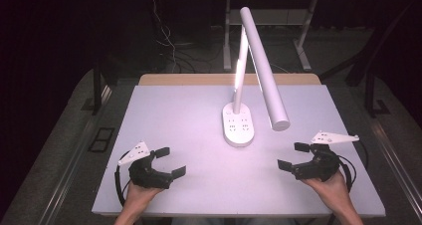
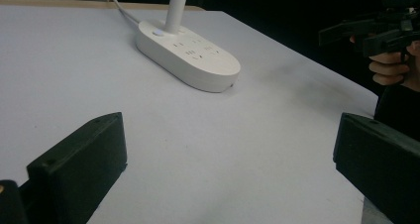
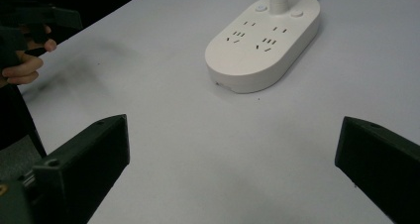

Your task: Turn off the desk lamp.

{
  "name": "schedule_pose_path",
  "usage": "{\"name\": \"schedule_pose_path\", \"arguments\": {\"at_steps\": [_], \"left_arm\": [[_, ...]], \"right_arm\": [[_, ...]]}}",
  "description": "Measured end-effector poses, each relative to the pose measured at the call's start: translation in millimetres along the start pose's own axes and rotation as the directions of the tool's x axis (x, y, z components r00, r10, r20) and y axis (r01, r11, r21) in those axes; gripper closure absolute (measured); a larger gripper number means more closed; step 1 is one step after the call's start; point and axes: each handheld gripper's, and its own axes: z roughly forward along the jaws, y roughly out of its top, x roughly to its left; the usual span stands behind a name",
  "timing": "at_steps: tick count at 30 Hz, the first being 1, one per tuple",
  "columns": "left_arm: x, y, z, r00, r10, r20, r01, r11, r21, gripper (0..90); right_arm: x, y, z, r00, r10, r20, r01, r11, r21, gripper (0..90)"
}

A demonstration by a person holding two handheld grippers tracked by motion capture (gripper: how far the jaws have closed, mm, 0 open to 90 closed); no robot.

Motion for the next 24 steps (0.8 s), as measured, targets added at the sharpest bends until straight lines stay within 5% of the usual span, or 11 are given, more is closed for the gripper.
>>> {"name": "schedule_pose_path", "arguments": {"at_steps": [24], "left_arm": [[0.1, -0.3, -0.1, 1.0, -0.006, -0.001, 0.006, 1.0, -0.003, 0.0]], "right_arm": [[-2.9, 43.5, 8.9, 0.9989, -0.043, -0.018, 0.043, 0.999, 0.028, 4.2]]}}
